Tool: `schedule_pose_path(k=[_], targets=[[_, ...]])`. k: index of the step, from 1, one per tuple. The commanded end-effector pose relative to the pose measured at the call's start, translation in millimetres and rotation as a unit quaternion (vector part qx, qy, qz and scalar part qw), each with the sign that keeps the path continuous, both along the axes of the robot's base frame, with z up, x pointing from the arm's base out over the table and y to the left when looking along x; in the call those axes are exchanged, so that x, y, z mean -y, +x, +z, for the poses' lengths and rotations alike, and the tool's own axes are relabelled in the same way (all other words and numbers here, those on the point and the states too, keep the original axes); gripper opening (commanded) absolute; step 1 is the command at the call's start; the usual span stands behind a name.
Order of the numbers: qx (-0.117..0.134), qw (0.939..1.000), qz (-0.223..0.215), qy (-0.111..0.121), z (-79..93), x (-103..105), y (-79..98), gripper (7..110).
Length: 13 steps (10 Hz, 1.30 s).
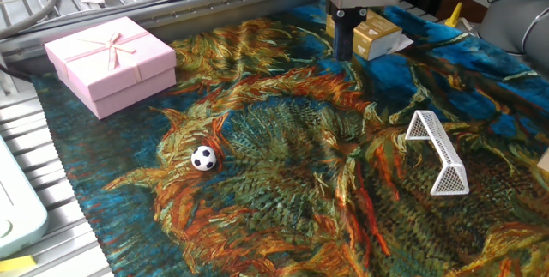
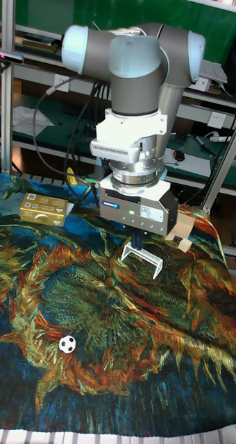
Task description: Push the soccer ball into the goal
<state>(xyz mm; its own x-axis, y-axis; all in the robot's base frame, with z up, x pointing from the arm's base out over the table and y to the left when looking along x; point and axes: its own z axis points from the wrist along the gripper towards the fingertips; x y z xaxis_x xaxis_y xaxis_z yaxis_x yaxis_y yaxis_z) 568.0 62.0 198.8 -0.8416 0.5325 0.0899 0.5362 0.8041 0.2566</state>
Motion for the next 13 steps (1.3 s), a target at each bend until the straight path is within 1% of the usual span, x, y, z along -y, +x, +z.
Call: schedule_pose_path(k=[1,3,4,7,8,9,11,13], targets=[[-0.021,0.9997,0.002,0.009,2.5,-4,-10.4,7],[-0.028,0.9979,0.041,-0.042,-3.4,21,-18.2,7],[-0.029,0.9965,0.051,-0.06,-4.8,29,-19.4,7],[-0.025,0.9963,0.058,-0.058,-5.2,28,-18.3,7],[-0.016,0.9962,0.062,-0.059,-5.7,29,-14.0,7],[-0.005,0.996,0.065,-0.061,-6.1,32,-6.5,7],[-0.002,0.9944,0.086,-0.062,-0.9,43,6.5,7],[-0.016,0.9914,0.107,-0.073,5.0,59,23.8,7]])
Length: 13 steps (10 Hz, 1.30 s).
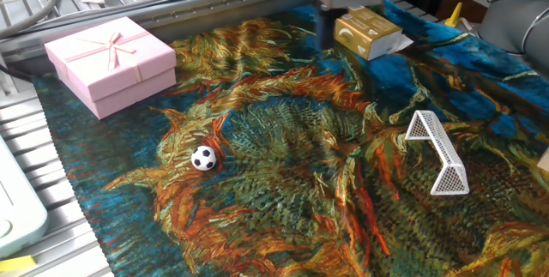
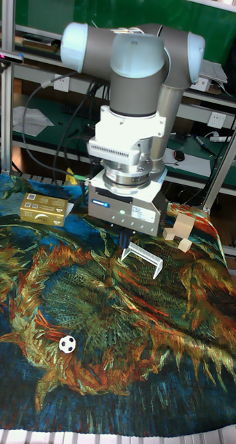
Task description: Push the soccer ball into the goal
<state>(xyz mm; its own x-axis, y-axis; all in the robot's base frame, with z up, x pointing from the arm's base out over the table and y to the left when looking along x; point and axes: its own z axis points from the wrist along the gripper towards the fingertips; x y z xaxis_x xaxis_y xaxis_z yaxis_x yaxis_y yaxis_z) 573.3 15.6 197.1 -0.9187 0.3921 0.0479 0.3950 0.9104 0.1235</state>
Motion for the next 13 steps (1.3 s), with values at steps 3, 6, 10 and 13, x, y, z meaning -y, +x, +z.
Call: schedule_pose_path(k=[3,6,10,13], targets=[[-0.003,0.9981,0.04,-0.046,3.8,37,45.6,7],[-0.012,0.9944,0.076,-0.072,13.0,61,70.5,7],[-0.003,0.9857,0.121,-0.117,27.2,103,113.2,7],[0.023,0.985,0.123,-0.119,13.7,103,137.8,7]])
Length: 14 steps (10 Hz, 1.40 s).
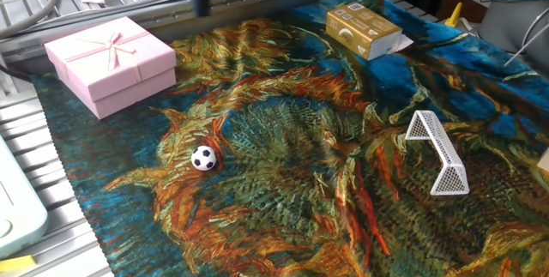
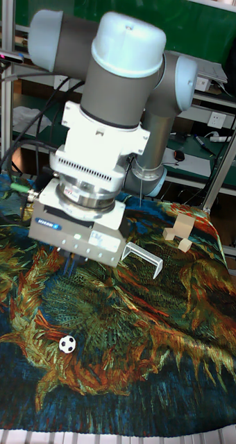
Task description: Push the soccer ball into the goal
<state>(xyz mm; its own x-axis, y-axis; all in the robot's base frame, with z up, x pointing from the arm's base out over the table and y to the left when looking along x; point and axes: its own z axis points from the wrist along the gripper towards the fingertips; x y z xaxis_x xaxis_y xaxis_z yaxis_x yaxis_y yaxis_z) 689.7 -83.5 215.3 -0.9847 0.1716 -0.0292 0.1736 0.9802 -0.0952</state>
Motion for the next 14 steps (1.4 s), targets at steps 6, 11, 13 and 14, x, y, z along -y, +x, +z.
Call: schedule_pose_path(k=[6,11,13,14], targets=[[0.06,0.9976,-0.009,0.035,-36.6,-23,22.3,7],[0.051,0.9985,-0.001,0.02,-40.7,-14,14.1,7],[0.047,0.9988,0.004,0.012,-40.7,-11,12.1,7],[0.042,0.9991,0.003,0.009,-40.9,-9,9.5,7]])
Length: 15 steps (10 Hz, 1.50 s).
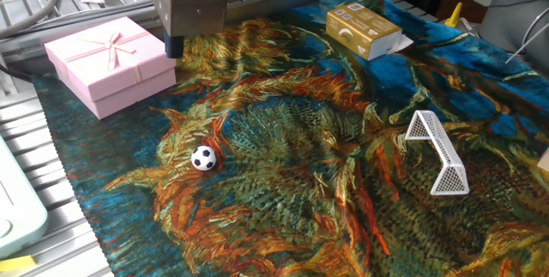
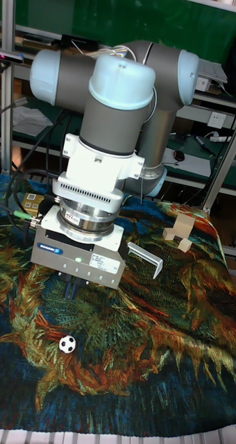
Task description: Push the soccer ball into the goal
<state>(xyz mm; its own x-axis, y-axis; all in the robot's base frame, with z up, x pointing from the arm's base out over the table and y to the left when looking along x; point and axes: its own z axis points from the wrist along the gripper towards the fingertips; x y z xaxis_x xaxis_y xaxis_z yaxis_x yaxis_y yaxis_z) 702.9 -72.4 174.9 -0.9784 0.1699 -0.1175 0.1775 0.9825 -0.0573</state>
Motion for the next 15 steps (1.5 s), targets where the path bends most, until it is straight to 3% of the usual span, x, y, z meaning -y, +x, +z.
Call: schedule_pose_path(k=[1,3,6,9,15], targets=[[-0.023,0.9997,0.002,-0.009,-0.9,5,-12.9,7],[-0.053,0.9984,0.015,-0.016,-1.0,9,-26.8,7],[-0.096,0.9951,0.022,0.007,-1.1,-3,-48.7,7],[-0.076,0.9971,0.007,0.001,-1.5,0,-39.0,7],[-0.078,0.9968,0.012,-0.006,-1.2,4,-39.8,7]])
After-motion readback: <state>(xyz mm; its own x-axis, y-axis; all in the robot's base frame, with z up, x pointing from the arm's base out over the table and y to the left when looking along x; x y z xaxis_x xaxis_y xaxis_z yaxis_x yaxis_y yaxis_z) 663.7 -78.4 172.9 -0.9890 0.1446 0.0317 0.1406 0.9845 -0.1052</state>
